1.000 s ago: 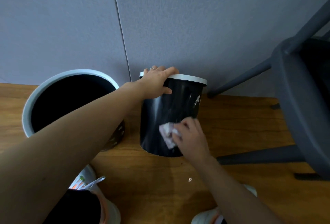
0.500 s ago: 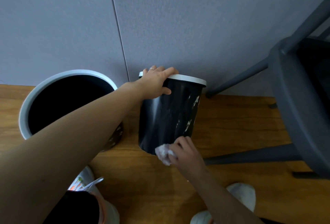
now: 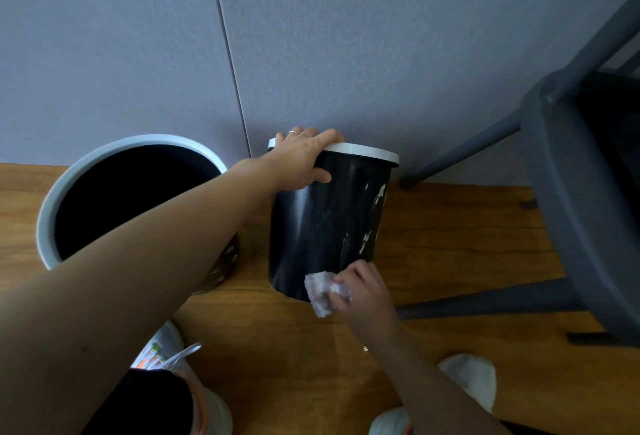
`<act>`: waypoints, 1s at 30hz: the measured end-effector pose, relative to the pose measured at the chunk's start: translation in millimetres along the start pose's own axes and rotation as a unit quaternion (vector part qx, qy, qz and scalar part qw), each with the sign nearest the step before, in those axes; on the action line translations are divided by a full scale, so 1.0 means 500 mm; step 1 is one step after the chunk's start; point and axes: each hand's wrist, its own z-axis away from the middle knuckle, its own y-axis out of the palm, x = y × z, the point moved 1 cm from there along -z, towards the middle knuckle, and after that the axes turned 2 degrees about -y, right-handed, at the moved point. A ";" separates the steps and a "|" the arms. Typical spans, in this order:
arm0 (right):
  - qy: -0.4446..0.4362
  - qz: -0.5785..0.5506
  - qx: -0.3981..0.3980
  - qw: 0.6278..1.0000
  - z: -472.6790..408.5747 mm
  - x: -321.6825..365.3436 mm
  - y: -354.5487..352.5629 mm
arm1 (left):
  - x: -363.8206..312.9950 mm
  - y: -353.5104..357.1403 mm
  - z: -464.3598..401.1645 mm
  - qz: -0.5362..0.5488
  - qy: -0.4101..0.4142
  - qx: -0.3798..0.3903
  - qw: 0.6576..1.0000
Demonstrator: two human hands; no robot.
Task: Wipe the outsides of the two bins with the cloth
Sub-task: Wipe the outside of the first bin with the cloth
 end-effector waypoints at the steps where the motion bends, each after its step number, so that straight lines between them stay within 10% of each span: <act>1: 0.000 -0.003 -0.005 1.000 -0.012 0.000 -0.005 | 0.000 0.000 0.000 -0.001 -0.001 0.001 1.000; 8: 0.035 -0.002 -0.105 0.994 -0.119 -0.002 -0.039 | -0.004 -0.003 0.003 -0.015 -0.014 0.005 1.000; 18: -0.077 0.050 -0.004 0.996 -0.019 0.005 -0.001 | -0.009 -0.007 0.008 -0.010 -0.009 0.011 1.000; 25: 0.050 -0.005 -0.127 0.991 -0.166 0.000 -0.069 | -0.021 -0.006 0.010 -0.028 -0.012 0.010 0.999; 30: 0.034 0.009 -0.041 0.999 -0.079 0.005 -0.027 | -0.014 -0.008 0.010 -0.022 -0.016 0.011 1.000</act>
